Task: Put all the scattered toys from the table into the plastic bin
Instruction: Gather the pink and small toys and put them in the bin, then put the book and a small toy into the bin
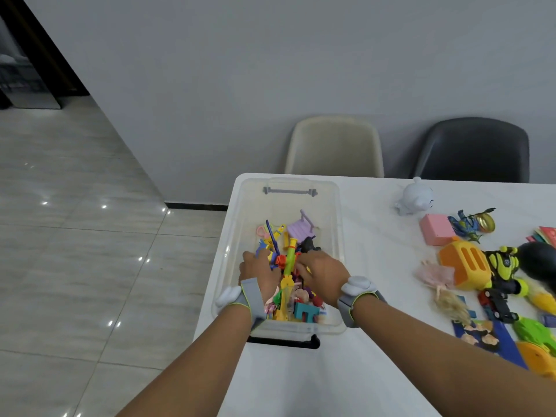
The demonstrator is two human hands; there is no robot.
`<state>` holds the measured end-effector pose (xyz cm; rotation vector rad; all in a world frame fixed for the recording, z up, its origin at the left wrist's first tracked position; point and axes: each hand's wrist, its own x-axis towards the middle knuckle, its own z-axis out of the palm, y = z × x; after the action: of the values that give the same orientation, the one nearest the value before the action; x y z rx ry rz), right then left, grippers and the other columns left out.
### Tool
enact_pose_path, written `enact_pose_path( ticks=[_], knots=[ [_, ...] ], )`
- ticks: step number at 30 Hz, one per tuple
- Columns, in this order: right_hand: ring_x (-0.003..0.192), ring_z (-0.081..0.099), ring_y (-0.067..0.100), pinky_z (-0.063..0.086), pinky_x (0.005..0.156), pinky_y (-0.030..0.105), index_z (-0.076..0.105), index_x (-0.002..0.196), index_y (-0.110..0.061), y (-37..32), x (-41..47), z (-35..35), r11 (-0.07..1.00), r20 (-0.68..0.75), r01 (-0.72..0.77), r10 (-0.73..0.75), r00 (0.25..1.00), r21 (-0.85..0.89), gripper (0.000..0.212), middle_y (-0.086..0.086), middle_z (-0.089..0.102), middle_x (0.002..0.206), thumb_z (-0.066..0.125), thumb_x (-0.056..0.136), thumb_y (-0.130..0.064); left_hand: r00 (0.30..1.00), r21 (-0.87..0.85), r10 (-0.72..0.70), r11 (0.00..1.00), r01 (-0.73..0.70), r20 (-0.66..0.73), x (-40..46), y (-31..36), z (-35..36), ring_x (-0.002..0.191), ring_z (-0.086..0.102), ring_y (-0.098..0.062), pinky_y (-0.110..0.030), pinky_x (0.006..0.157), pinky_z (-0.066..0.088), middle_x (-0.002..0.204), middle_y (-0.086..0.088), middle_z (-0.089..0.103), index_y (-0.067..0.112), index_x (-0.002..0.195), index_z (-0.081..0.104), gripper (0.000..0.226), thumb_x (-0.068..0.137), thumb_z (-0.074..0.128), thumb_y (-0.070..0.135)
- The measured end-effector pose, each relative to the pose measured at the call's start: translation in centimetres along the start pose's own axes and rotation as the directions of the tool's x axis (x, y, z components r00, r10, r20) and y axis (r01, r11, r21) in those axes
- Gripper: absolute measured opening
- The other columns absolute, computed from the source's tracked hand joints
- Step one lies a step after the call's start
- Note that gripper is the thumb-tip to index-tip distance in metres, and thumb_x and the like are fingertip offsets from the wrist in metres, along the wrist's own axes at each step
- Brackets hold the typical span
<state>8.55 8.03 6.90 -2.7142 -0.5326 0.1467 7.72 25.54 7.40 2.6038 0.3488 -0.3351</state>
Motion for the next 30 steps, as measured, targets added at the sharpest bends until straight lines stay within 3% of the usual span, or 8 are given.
enact_pose_path(
  ticks=[3,7,10,16,21,27,30],
  knots=[
    [0.088,0.054,0.025,0.048,0.069,0.040,0.064,0.092,-0.014,0.4,-0.3,-1.3,0.980,-0.280,-0.143,0.178,0.943,0.139,0.021,0.004,0.059,0.091,0.049,0.100,-0.026,0.999,-0.237,0.018,0.971,-0.029,-0.045,0.3,2.8,-0.1,0.099,0.061,-0.031,-0.032,0.087,0.048,0.126,-0.011,0.046,0.023,0.126,0.053,0.038,0.091,0.060,0.037],
    [0.092,0.052,0.020,0.048,0.074,0.036,0.064,0.096,-0.019,2.2,-1.3,-4.0,0.957,-0.375,-0.180,0.257,0.891,0.228,0.016,0.000,0.059,0.095,0.050,0.100,-0.027,0.989,-0.348,0.107,0.927,-0.137,-0.104,0.0,7.1,-0.1,0.085,0.055,-0.013,-0.028,0.079,0.042,0.125,-0.007,0.050,0.025,0.124,0.054,0.038,0.090,0.062,0.039],
    [0.093,0.053,0.016,0.048,0.076,0.035,0.062,0.099,-0.025,4.8,-2.7,-6.1,0.914,-0.368,-0.242,0.358,0.858,0.325,0.019,-0.005,0.058,0.097,0.044,0.101,-0.032,0.980,-0.393,0.158,0.899,-0.192,-0.117,-0.3,11.3,0.6,0.082,0.048,-0.006,-0.025,0.077,0.036,0.123,-0.005,0.055,0.025,0.123,0.055,0.036,0.090,0.062,0.038],
    [0.089,0.057,0.015,0.048,0.078,0.036,0.063,0.099,-0.024,11.9,-7.4,-9.4,0.840,-0.363,-0.328,0.495,0.789,0.433,0.024,-0.007,0.062,0.097,0.041,0.101,-0.034,0.964,-0.422,0.256,0.868,-0.262,-0.071,-2.1,19.8,4.7,0.083,0.056,-0.007,-0.022,0.080,0.037,0.122,0.001,0.057,0.028,0.122,0.055,0.033,0.091,0.063,0.036],
    [0.088,0.057,0.020,0.048,0.081,0.040,0.064,0.101,-0.018,17.1,-11.5,-9.9,0.780,-0.331,-0.399,0.584,0.741,0.481,0.024,0.000,0.064,0.098,0.044,0.102,-0.031,0.948,-0.373,0.315,0.885,-0.279,0.038,-2.9,23.6,9.8,0.077,0.047,0.012,-0.017,0.071,0.034,0.121,0.002,0.056,0.030,0.122,0.052,0.031,0.092,0.060,0.038],
    [0.086,0.057,0.022,0.047,0.076,0.037,0.062,0.105,-0.017,23.8,-18.3,-8.9,0.663,-0.263,-0.507,0.714,0.649,0.550,0.023,0.002,0.063,0.102,0.044,0.103,-0.032,0.909,-0.301,0.379,0.899,-0.318,0.173,-4.9,27.4,16.5,0.085,0.056,-0.006,-0.017,0.066,0.033,0.116,0.002,0.057,0.031,0.122,0.052,0.034,0.090,0.062,0.037],
    [0.080,0.047,0.022,0.039,0.072,0.035,0.060,0.099,-0.013,26.7,-21.8,-7.3,0.623,-0.214,-0.582,0.757,0.618,0.523,0.026,0.003,0.055,0.092,0.042,0.104,-0.032,0.865,-0.273,0.411,0.901,-0.336,0.290,-6.0,28.7,20.2,0.088,0.059,-0.009,-0.019,0.068,0.038,0.114,0.001,0.058,0.028,0.125,0.051,0.037,0.091,0.063,0.035]
  ],
)
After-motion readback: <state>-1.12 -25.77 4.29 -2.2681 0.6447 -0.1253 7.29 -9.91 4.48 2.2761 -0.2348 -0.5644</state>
